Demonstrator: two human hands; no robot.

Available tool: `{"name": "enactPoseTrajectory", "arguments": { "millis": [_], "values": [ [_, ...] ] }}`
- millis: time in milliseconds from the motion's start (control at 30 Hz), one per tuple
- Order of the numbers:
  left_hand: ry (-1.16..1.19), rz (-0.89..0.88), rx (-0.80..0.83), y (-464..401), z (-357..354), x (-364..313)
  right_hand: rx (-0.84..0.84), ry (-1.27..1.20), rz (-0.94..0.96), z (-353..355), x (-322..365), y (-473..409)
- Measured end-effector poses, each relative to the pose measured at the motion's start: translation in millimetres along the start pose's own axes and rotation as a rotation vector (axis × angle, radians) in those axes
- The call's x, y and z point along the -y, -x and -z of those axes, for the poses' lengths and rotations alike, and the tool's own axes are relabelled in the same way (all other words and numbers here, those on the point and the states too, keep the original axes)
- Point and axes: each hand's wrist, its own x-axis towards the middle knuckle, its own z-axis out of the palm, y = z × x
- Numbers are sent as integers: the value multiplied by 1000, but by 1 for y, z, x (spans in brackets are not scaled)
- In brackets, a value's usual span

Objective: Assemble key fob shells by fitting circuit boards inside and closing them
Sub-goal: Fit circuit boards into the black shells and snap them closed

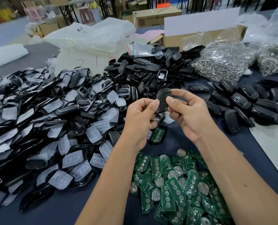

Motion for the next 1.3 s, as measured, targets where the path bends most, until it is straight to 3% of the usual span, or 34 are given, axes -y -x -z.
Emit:
{"name": "enactPoseTrajectory", "arguments": {
  "millis": [67, 200, 300, 400, 533, 633, 733, 867, 967, 1300],
  "values": [
    [-65, -40, -58, -2, 0, 2, -51, 71, 19, -3, -3, 0],
    [-568, -361, -153, -8, 7, 10, -109, 258, 62, -8, -11, 1],
    [-745, -517, -109, -10, 7, 11, -151, 270, 63, -10, -12, 3],
    [-816, -556, -24, -10, 7, 11, -183, 270, 47, -8, -12, 2],
    [-841, -486, 58, -3, 15, 1, -204, 211, 7, -4, -10, -2],
    [-1057, -341, 25, 4, 23, -6, -177, 117, 34, -1, -7, -4],
    [-1253, -171, 101, 11, 20, -12, -185, 19, 70, 2, -4, -5],
    [-1368, -105, 164, 12, 12, -15, -147, 9, 54, 1, -4, -6],
    [-1301, -91, 155, 10, 12, -11, -112, 20, 19, 2, -5, -4],
    [-197, 59, -181, -6, 29, -4, 46, 93, -79, 3, -2, -3]
  ]
}}
